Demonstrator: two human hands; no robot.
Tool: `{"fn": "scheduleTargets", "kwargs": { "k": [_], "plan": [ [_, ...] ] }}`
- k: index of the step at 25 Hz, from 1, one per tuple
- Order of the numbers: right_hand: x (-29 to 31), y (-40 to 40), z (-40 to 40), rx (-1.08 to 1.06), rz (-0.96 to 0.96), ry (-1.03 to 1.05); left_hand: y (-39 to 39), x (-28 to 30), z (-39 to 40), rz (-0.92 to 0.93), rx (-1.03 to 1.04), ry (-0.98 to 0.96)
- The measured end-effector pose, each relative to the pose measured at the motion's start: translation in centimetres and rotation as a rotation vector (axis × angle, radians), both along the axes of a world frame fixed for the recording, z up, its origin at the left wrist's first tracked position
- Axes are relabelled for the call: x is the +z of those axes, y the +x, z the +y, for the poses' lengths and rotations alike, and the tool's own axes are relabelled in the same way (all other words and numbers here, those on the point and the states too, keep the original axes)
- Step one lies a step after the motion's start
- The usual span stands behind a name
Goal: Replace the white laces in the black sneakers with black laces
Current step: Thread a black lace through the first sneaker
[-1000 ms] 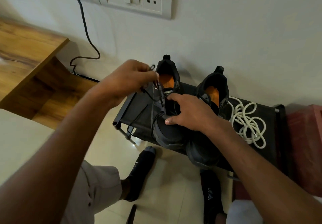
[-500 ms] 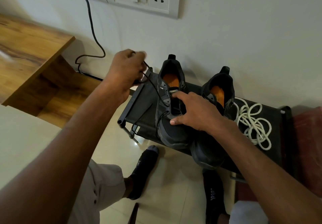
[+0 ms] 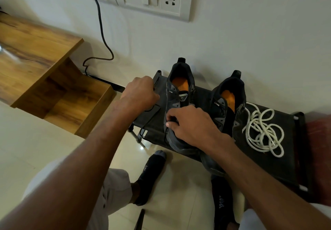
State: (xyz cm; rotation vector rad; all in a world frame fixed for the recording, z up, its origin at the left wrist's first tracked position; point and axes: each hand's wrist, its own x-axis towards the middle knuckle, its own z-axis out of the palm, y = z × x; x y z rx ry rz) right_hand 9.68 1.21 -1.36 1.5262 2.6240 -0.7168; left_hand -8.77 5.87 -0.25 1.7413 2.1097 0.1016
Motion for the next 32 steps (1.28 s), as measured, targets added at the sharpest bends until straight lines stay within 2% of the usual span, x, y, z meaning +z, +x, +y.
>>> {"fn": "scheduleTargets", "kwargs": {
  "k": [4, 6, 7, 9, 11, 13, 16, 18, 19, 20, 22, 23, 24, 25, 27, 29, 31, 32],
  "plan": [
    [0.2, -0.1, 0.3, -0.116, -0.006, 0.019, 0.3, -0.2, 0.0, -0.042, -0.055, -0.153],
    [0.1, 0.1, 0.3, -0.216, 0.093, 0.056, 0.9, 0.1, -0.1, -0.054, -0.094, -0.119],
    [0.2, 0.3, 0.4, -0.286, 0.206, 0.026, 1.2, 0.5, -0.2, -0.100, -0.106, -0.049],
    [1.2, 0.8, 1.1, -0.464, 0.586, -0.255, 2.1, 2.0, -0.4, -0.379, -0.071, 0.091],
    [3.0, 1.9, 1.9, -0.568, 0.947, -0.626, 3.4, 3.6, -0.9, -0.761, 0.012, 0.086],
    [4.3, 3.5, 2.8, -0.580, 1.071, -0.696, 4.4, 4.3, -1.4, -0.924, -0.021, 0.010],
    [5.5, 6.1, 4.3, -0.575, 1.092, -0.543, 4.9, 4.4, -1.8, -0.954, -0.191, -0.063],
    [6.0, 8.5, 5.5, -0.669, 1.278, -0.525, 4.2, 4.6, -1.6, -0.902, -0.230, -0.059],
    [6.2, 9.6, 6.0, -0.708, 1.386, -0.529, 3.6, 4.6, -1.5, -0.790, -0.253, -0.081],
    [6.3, 10.6, 6.3, -0.729, 1.455, -0.528, 2.9, 4.4, -1.4, -0.604, -0.318, -0.133],
    [5.8, 11.5, 6.5, -0.703, 1.411, -0.499, 1.9, 3.8, -1.5, -0.182, -0.487, -0.295],
    [5.5, 11.2, 6.4, -0.664, 1.326, -0.467, 1.7, 3.6, -1.7, -0.077, -0.531, -0.332],
    [5.2, 10.6, 6.1, -0.609, 1.226, -0.437, 1.5, 3.7, -1.7, -0.102, -0.523, -0.302],
    [5.0, 9.8, 5.9, -0.540, 1.137, -0.421, 1.5, 4.1, -1.6, -0.242, -0.466, -0.213],
    [4.6, 8.2, 5.6, -0.416, 1.025, -0.437, 2.3, 5.2, -1.5, -0.657, -0.336, -0.018],
    [4.3, 7.2, 5.6, -0.392, 1.010, -0.473, 3.4, 5.6, -1.3, -0.936, -0.265, 0.024],
    [4.1, 7.0, 5.9, -0.424, 1.026, -0.503, 3.6, 5.4, -1.3, -0.973, -0.236, -0.008],
    [4.1, 7.0, 6.1, -0.449, 1.030, -0.499, 3.3, 5.2, -1.3, -0.910, -0.234, -0.032]
  ]
}}
